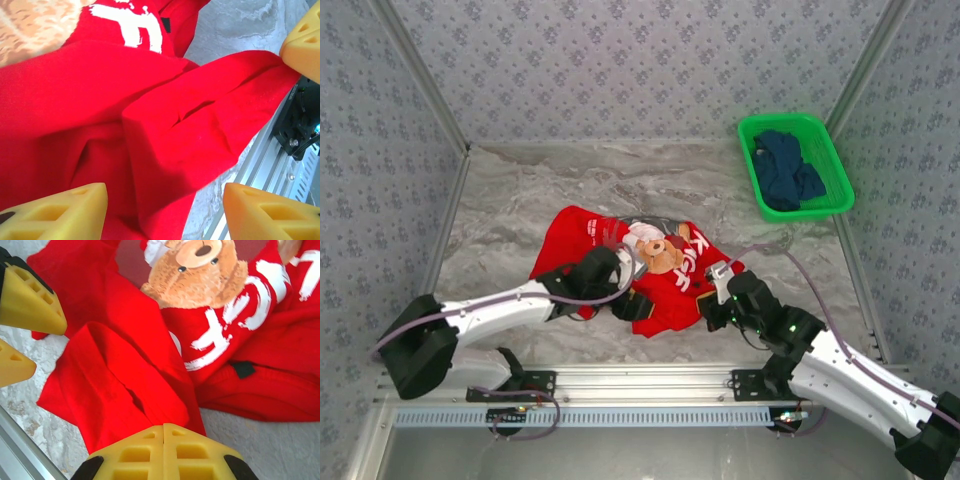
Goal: Fold the inside-out t-shirt
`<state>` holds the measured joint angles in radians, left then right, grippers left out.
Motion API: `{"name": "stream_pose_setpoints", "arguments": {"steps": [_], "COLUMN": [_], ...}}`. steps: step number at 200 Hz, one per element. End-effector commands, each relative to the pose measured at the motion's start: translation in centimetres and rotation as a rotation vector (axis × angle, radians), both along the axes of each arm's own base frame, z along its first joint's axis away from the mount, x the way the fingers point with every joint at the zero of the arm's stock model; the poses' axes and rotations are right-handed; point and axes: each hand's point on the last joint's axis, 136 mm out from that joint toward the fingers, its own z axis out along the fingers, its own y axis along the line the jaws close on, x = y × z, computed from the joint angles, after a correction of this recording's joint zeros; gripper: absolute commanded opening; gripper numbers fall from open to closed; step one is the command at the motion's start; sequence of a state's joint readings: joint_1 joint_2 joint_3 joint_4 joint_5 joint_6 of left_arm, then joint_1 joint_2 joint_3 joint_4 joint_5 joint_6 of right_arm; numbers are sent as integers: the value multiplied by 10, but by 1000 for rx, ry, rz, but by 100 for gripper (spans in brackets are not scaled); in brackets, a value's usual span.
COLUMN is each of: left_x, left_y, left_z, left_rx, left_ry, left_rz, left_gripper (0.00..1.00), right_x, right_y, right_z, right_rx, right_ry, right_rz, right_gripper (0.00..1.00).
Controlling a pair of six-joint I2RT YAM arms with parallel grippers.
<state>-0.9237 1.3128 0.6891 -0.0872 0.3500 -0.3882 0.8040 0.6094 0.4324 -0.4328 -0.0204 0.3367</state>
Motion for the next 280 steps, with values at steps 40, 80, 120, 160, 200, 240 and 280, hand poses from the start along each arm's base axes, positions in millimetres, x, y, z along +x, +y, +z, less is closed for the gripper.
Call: {"name": "stream_pose_setpoints", "arguments": {"steps": [40,80,120,160,200,240,280], "left_x": [16,0,-23,-17,-2,23,38], "left_y": [-6,-7,-4,9,14,29,53], "left_z": [-11,25,56,108,139,165,180], "left_rx": [106,-123,-310,-535,-607,-727,-745], "left_ry": [-70,-99,-141,-197,-187,-119,-143], "left_rz": [-30,-93,-173,-68,55,215,311], "left_gripper": [22,3,0,0,0,0,0], "right_x": [-1,9,15,21,14,12,19], "right_y": [-19,-52,-65,-43,-1,-3,-22], "right_z": [-11,-9,-4,7,34,18,9], "right_rx": [-74,-158,-160,-36,108,10,-45], "right_ry": [53,53,34,-64,-182,-189,-227], "right_rz": [-88,-279,-370,-280,-40,-13,-111], "right_gripper": [0,0,0,0,0,0,0]}}
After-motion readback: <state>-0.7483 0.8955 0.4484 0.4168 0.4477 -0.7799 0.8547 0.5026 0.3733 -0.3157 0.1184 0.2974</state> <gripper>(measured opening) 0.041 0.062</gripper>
